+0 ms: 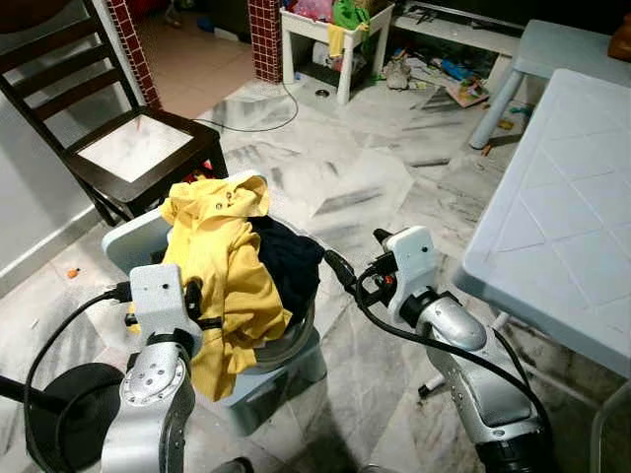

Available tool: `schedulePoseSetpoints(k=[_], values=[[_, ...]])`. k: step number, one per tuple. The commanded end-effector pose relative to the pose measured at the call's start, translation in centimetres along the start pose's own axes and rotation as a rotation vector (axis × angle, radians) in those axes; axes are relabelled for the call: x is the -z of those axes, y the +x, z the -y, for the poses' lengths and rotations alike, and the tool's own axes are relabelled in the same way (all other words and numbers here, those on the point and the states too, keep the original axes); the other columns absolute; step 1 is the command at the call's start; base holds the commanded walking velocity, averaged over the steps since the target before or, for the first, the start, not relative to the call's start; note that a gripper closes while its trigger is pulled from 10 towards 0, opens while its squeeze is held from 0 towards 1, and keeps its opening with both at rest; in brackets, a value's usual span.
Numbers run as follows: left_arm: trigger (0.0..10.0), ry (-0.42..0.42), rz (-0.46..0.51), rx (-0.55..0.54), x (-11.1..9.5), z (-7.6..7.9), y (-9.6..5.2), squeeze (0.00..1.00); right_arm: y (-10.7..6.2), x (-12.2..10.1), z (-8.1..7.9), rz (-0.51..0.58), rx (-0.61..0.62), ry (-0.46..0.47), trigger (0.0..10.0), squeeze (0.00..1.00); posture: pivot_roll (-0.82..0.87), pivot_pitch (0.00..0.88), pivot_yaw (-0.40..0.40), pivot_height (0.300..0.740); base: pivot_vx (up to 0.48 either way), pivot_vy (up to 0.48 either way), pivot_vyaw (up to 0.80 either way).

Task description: Hang hanger

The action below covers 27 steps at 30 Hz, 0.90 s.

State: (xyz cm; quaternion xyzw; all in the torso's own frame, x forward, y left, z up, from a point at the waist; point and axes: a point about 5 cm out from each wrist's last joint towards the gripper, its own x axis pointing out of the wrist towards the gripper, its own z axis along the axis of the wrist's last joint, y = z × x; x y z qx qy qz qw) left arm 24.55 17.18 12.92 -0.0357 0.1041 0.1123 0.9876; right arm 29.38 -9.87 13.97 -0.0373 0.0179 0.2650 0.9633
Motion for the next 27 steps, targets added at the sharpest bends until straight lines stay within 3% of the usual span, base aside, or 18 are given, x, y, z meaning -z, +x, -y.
schedulePoseSetpoints(k=[1,5,8,16,20,25,27], values=[[10.0,-0.070,-0.030,-0.043,0.1,0.2,-0.5,1.00,0.2,-0.1,-0.1,0.007,-0.010,-0.008,10.0,0.00,-0.04,0.130,-0.030,0.740,0.000,0.000,0.00],[10.0,-0.184,-0.091,-0.136,0.8,-1.0,-0.7,1.00,0.3,-0.1,-0.2,0.010,-0.014,-0.007,10.0,0.00,-0.04,0.130,-0.030,0.740,0.000,0.000,0.00],[10.0,-0.264,-0.180,-0.138,2.3,-1.2,-0.6,1.00,0.4,-0.1,-0.4,0.011,-0.018,-0.006,10.0,0.00,-0.03,0.126,-0.030,0.740,0.000,0.000,0.00],[10.0,-0.420,-0.151,-0.069,2.3,-0.4,0.4,1.00,0.4,-0.1,-0.4,0.015,-0.016,-0.008,10.0,0.00,-0.04,0.127,-0.030,0.740,0.000,0.000,0.00],[10.0,-0.524,-0.092,-0.045,1.1,0.4,1.1,1.00,0.4,-0.1,-0.4,0.015,-0.015,-0.010,10.0,0.00,-0.05,0.130,-0.028,0.740,0.000,0.000,0.00],[10.0,-0.621,-0.102,-0.023,1.0,1.3,1.6,1.00,0.4,-0.1,-0.4,0.017,-0.014,-0.010,10.0,0.00,-0.05,0.131,-0.028,0.740,0.000,0.000,0.00],[10.0,-0.701,-0.125,-0.013,1.1,2.0,1.7,1.00,0.4,-0.2,-0.5,0.018,-0.015,-0.009,10.0,0.00,-0.05,0.131,-0.028,0.740,0.000,0.000,0.00]])
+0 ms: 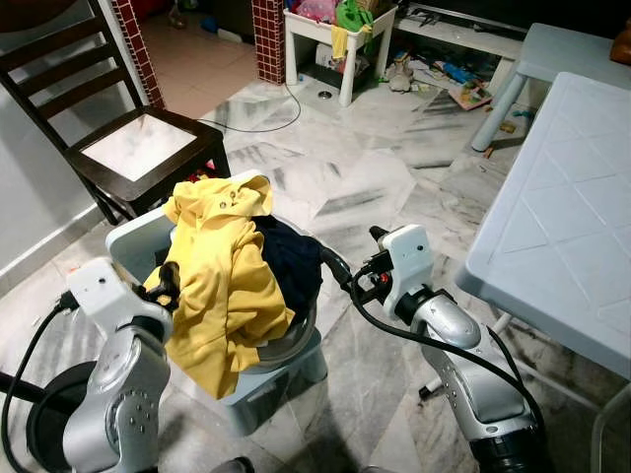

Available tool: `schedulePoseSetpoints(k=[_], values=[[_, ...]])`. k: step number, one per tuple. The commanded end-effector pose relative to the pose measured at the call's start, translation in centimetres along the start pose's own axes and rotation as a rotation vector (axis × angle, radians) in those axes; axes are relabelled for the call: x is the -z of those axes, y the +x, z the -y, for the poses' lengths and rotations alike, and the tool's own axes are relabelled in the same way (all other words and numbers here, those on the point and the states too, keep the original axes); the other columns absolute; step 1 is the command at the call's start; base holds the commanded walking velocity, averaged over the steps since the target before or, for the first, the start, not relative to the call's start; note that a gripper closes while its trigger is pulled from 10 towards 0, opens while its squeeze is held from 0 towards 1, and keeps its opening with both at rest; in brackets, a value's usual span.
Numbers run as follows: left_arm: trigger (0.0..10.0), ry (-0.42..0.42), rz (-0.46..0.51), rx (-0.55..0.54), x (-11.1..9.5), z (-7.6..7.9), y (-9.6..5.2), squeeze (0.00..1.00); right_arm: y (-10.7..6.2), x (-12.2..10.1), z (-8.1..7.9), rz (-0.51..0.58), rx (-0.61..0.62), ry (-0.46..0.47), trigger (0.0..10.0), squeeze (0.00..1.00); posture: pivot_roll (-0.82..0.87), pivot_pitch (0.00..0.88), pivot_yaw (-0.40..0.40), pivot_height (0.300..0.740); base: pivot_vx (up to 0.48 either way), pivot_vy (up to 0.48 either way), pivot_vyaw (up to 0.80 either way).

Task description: Hang hanger

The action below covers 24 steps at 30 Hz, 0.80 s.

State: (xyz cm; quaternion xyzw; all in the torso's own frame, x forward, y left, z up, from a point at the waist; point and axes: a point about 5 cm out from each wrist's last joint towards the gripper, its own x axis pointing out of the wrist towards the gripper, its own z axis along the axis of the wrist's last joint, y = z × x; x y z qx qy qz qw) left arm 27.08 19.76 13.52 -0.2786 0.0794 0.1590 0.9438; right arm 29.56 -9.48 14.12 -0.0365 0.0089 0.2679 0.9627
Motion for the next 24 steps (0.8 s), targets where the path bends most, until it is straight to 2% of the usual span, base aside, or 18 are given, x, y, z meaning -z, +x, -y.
schedulePoseSetpoints(k=[1,3,8,9,10,11,13,15,16,18,20,21,24], values=[[10.0,-0.239,-0.139,0.004,4.3,2.4,-1.2,1.00,0.1,0.0,-0.3,0.000,-0.011,-0.005,10.0,0.00,-0.05,0.132,-0.027,0.740,0.000,0.000,0.00],[10.0,-0.286,-0.167,-0.004,4.7,2.6,-1.1,1.00,0.1,0.0,-0.3,0.001,-0.012,-0.006,10.0,0.00,-0.05,0.132,-0.027,0.740,0.000,0.000,0.00],[10.0,-0.314,-0.210,-0.028,5.3,2.4,-1.1,1.00,0.1,0.0,-0.2,0.000,-0.010,-0.007,10.0,0.00,-0.05,0.133,-0.025,0.740,0.000,0.000,0.00],[10.0,-0.307,-0.264,-0.042,6.0,2.1,-1.2,0.88,0.1,0.0,-0.2,-0.001,-0.009,-0.008,10.0,0.00,-0.05,0.133,-0.025,0.740,0.000,0.000,0.00],[10.0,-0.307,-0.264,-0.042,6.0,2.1,-1.2,0.88,0.1,0.0,-0.2,-0.001,-0.009,-0.008,10.0,0.00,-0.05,0.133,-0.025,0.740,0.000,0.000,0.00],[10.0,-0.269,-0.328,-0.055,6.8,1.6,-1.4,0.00,0.1,0.0,-0.3,-0.001,-0.010,-0.009,10.0,0.00,-0.05,0.133,-0.025,0.740,0.000,0.000,0.00],[10.0,-0.217,-0.364,-0.039,7.0,1.3,-1.7,0.00,0.1,0.0,-0.3,-0.001,-0.010,-0.009,10.0,0.00,-0.05,0.136,-0.023,0.740,0.000,0.000,0.00],[10.0,-0.188,-0.338,-0.027,6.4,0.8,-1.9,0.00,0.0,0.1,-0.2,-0.002,-0.009,-0.009,10.0,0.00,-0.05,0.135,-0.025,0.740,0.000,0.000,0.00],[10.0,-0.152,-0.331,-0.020,6.1,0.4,-2.1,0.00,0.0,0.1,-0.2,-0.004,-0.008,-0.009,10.0,0.00,-0.05,0.135,-0.025,0.740,0.000,0.000,0.00],[10.0,-0.020,-0.340,-0.011,5.6,-0.9,-2.7,0.00,0.0,0.3,-0.2,-0.009,-0.009,-0.009,10.0,0.00,-0.03,0.135,-0.030,0.740,0.000,0.000,0.00],[10.0,-0.020,-0.366,-0.023,5.9,-1.8,-3.6,0.00,0.2,0.3,-0.4,-0.009,-0.018,-0.008,10.0,0.00,-0.02,0.133,-0.034,0.740,0.000,0.000,0.00],[10.0,0.012,-0.388,-0.024,6.1,-2.3,-4.0,0.00,0.3,0.3,-0.5,-0.008,-0.022,-0.008,10.0,0.00,-0.02,0.133,-0.034,0.740,0.000,0.000,0.00],[10.0,0.014,-0.395,-0.044,6.1,-2.9,-4.7,0.00,0.5,0.2,-0.5,-0.004,-0.026,-0.007,10.0,0.00,-0.01,0.133,-0.035,0.740,0.000,0.000,0.00]])
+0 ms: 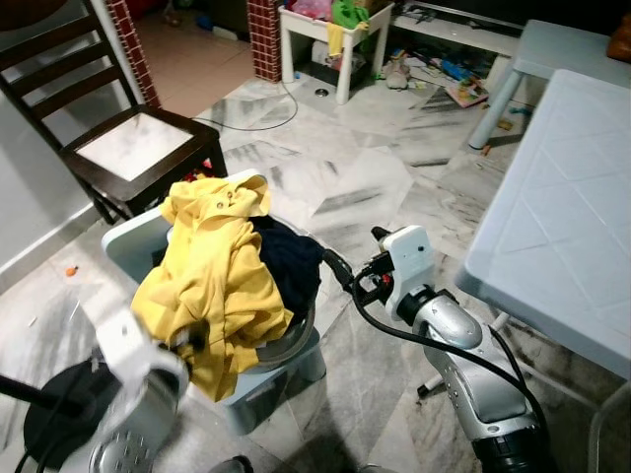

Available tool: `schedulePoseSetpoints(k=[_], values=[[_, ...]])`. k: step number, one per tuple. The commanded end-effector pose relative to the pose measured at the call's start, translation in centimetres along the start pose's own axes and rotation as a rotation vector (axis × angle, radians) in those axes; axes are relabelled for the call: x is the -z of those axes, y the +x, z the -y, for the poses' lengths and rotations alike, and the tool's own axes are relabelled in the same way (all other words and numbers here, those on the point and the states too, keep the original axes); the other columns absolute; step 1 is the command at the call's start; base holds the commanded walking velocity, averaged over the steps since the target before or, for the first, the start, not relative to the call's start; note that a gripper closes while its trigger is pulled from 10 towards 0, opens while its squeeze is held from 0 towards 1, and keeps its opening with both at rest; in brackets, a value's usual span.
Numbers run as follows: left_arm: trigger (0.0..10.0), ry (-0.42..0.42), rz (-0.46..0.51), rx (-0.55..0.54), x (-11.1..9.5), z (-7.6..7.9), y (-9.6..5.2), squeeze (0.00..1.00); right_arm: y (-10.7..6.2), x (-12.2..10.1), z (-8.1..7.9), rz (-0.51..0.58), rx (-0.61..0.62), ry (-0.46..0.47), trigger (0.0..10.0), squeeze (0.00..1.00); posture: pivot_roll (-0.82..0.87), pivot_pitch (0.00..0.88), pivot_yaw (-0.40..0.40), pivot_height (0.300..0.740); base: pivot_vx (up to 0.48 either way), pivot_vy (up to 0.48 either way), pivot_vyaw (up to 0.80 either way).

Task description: Hang hanger

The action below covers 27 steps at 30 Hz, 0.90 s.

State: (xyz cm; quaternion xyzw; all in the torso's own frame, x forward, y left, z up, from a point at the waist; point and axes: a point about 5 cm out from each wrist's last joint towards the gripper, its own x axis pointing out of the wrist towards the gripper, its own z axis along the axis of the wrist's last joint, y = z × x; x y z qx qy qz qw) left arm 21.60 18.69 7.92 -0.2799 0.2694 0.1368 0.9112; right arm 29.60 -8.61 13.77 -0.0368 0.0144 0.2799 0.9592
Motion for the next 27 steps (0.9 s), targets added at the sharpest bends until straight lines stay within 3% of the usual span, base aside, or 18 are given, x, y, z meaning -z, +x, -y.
schedulePoseSetpoints(k=[1,5,9,12,13,15,18,22,27], values=[[10.0,-0.037,-0.005,0.030,0.8,0.6,-0.8,0.00,0.1,-0.1,0.2,0.007,-0.001,-0.008,10.0,0.00,-0.01,0.133,-0.035,0.740,0.000,0.000,0.00],[10.0,-0.040,0.056,0.007,0.5,0.0,-0.7,0.00,0.3,0.1,0.1,0.004,-0.005,-0.006,10.0,0.00,0.01,0.127,-0.044,0.740,0.000,0.000,0.00],[10.0,0.000,0.133,0.016,-0.8,0.6,-0.2,0.00,0.6,0.1,-0.2,0.009,-0.013,-0.003,10.0,0.00,0.01,0.115,-0.045,0.740,0.000,0.000,0.00],[10.0,0.120,0.240,0.052,-2.4,2.1,-0.8,0.00,0.8,0.1,0.0,0.016,-0.009,-0.003,10.0,0.00,0.04,0.096,-0.049,0.740,0.000,0.000,0.00],[10.0,0.120,0.240,0.052,-2.4,2.1,-0.8,0.00,0.8,0.1,0.0,0.016,-0.009,-0.003,10.0,0.00,0.04,0.096,-0.049,0.740,0.000,0.000,0.00],[10.0,0.312,0.411,0.128,-4.0,3.4,-2.2,0.00,1.3,0.1,0.1,0.023,-0.005,-0.002,10.0,0.00,0.06,0.080,-0.057,0.740,0.000,0.000,0.00],[10.0,0.403,0.507,0.159,-5.1,3.8,-2.8,0.00,2.0,0.0,0.0,0.035,-0.007,0.000,10.0,0.00,0.09,0.069,-0.075,0.740,0.000,0.000,0.00],[10.0,0.550,0.582,0.232,-6.9,4.4,-2.9,0.00,3.0,-0.4,-0.6,0.054,-0.035,-0.007,10.0,0.00,0.12,0.059,-0.093,0.740,0.000,0.000,0.00],[10.0,0.643,0.619,0.293,-7.3,4.8,-2.8,0.00,3.2,0.1,-0.6,0.051,-0.033,-0.005,10.0,0.00,0.13,0.049,-0.100,0.740,0.000,0.000,0.00]])
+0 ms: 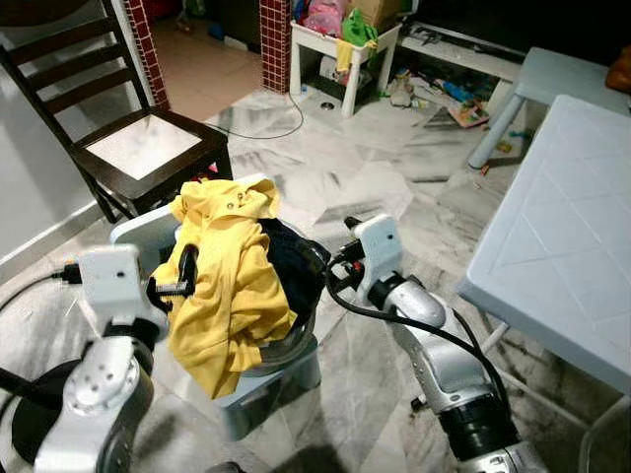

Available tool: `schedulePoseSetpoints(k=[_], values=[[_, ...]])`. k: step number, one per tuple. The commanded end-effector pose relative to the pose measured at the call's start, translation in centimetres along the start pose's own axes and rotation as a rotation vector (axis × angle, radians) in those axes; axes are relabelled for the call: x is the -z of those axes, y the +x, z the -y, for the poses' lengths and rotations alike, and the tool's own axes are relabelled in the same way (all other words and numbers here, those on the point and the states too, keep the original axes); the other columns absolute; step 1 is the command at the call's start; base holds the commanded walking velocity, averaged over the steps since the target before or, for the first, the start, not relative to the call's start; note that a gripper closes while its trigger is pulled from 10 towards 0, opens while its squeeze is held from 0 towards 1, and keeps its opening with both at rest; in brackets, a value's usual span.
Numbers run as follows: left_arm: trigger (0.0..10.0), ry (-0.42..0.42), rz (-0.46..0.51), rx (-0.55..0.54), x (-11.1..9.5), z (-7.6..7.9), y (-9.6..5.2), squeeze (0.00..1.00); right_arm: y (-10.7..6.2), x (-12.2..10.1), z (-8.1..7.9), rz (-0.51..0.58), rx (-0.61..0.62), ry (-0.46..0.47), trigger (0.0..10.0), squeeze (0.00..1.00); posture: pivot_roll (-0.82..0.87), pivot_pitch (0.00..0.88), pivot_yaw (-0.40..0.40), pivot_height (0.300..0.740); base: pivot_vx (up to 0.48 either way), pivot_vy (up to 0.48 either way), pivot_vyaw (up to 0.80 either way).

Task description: Hang hanger

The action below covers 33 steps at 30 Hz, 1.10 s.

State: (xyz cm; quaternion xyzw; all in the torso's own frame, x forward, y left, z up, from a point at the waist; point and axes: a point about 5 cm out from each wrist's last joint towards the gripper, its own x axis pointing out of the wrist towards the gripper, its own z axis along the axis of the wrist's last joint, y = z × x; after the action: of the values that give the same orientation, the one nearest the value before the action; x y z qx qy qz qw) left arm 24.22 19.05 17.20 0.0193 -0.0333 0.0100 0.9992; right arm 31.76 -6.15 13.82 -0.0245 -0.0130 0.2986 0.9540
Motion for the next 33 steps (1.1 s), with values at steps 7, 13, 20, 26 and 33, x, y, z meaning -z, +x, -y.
schedulePoseSetpoints(k=[7,13,20,26,33], values=[[10.0,-0.028,-0.055,-0.043,2.6,0.8,-1.5,0.00,-0.5,1.1,0.3,-0.017,0.029,-0.003,10.0,0.00,0.12,0.035,-0.075,0.740,0.000,0.000,0.00],[10.0,-0.109,-0.078,-0.205,4.6,-0.2,-3.1,0.00,-0.9,1.3,0.7,-0.019,0.044,-0.009,10.0,0.00,0.12,0.049,-0.078,0.740,0.000,0.000,0.00],[10.0,-0.221,-0.081,-0.286,5.4,-1.3,-3.3,0.00,-1.3,1.3,1.2,-0.029,0.044,-0.024,10.0,0.00,0.10,0.066,-0.096,0.740,0.000,0.000,0.00],[10.0,-0.367,-0.109,-0.328,6.5,-0.8,-2.3,0.00,-1.8,1.1,1.3,-0.038,0.034,-0.036,10.0,0.00,0.07,0.088,-0.117,0.740,0.000,0.000,0.00],[10.0,-0.521,-0.134,-0.346,7.0,0.1,0.1,0.00,-2.6,1.0,1.6,-0.052,0.043,-0.048,10.0,0.00,0.04,0.104,-0.111,0.740,0.000,0.000,0.00]])
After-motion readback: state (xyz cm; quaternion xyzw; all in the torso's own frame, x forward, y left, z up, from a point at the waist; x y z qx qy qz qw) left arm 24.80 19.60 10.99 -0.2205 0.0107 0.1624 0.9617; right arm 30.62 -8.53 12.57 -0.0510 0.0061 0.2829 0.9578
